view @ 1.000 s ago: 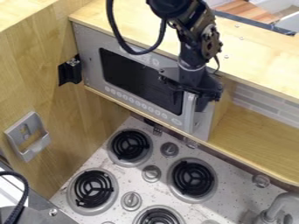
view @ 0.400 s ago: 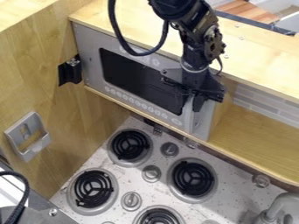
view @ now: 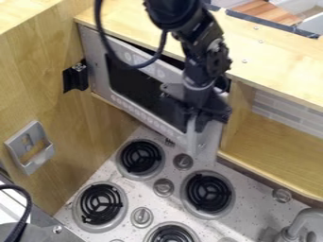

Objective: Open microwave

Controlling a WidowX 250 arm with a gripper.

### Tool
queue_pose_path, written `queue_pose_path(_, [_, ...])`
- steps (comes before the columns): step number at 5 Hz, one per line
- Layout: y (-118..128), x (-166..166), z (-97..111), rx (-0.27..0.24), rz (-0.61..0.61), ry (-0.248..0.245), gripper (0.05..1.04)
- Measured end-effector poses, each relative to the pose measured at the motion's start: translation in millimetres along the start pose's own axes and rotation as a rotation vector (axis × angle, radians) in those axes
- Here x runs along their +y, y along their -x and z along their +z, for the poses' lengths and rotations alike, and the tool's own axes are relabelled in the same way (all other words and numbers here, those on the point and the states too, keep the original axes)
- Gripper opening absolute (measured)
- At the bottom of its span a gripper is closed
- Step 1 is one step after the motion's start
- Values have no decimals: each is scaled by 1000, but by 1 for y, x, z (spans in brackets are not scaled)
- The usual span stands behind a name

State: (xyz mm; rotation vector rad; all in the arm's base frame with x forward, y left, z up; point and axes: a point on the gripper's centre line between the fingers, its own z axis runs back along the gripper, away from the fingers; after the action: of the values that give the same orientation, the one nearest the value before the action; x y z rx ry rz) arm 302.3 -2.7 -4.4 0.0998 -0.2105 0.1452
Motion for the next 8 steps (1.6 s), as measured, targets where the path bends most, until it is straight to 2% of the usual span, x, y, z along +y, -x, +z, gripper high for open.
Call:
queue_pose_path(1, [21, 10, 6, 37, -11, -25, 315])
queue_pose_path(2, [34, 17, 9, 53, 2, -34, 357])
queue_pose_path(3, [36, 20, 12, 53, 53, -26, 662])
queue_pose_path(4, [36, 20, 13, 59, 51, -27, 945])
queue_pose_path(5, [39, 21, 16, 77, 46, -47, 997])
queue_pose_path(6, [36, 23, 37, 85, 79, -107, 997])
queue_pose_path(7, [31, 21, 72, 54, 138, -202, 997])
queue_pose_path(8, [9, 15, 91, -33, 127, -206, 997])
